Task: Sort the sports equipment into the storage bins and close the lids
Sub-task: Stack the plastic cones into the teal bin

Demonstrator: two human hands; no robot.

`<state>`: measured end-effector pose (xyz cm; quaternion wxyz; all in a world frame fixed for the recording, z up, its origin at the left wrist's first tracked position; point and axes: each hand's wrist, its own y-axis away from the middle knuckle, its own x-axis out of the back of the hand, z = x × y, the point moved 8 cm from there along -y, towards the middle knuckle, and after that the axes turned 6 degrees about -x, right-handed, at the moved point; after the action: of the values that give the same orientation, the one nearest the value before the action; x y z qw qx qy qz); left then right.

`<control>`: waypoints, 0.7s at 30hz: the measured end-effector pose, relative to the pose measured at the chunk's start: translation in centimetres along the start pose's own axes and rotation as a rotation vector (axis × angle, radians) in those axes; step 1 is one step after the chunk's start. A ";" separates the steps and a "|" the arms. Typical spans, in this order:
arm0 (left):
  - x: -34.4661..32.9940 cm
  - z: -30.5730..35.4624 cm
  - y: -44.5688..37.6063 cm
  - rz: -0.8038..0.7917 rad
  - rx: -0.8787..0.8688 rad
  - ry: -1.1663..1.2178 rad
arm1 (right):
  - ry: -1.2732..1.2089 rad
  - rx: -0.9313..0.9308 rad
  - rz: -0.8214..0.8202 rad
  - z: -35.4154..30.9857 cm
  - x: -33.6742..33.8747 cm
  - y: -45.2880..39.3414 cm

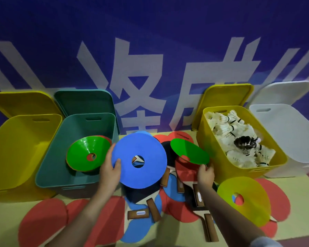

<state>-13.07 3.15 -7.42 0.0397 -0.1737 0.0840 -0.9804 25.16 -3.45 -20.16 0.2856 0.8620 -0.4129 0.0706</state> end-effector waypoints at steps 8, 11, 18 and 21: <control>-0.9 0.3 0.0 0.037 0.058 -0.035 | 0.095 -0.054 -0.071 -2.0 -0.5 -2.2; -0.2 0.6 -0.8 0.068 0.069 -0.031 | 0.111 -0.014 -0.062 -2.3 -0.4 -2.6; 2.8 0.9 -3.2 0.084 0.027 -0.058 | 0.142 0.120 -0.152 -3.7 -2.1 -0.1; 4.4 0.4 -4.2 0.092 0.019 -0.035 | 0.057 0.198 -0.145 -5.8 -2.8 2.3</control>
<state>-17.22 6.71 -4.86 0.0877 -0.1864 0.0818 -0.9751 22.29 0.44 -15.33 0.2150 0.9112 -0.3321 0.1149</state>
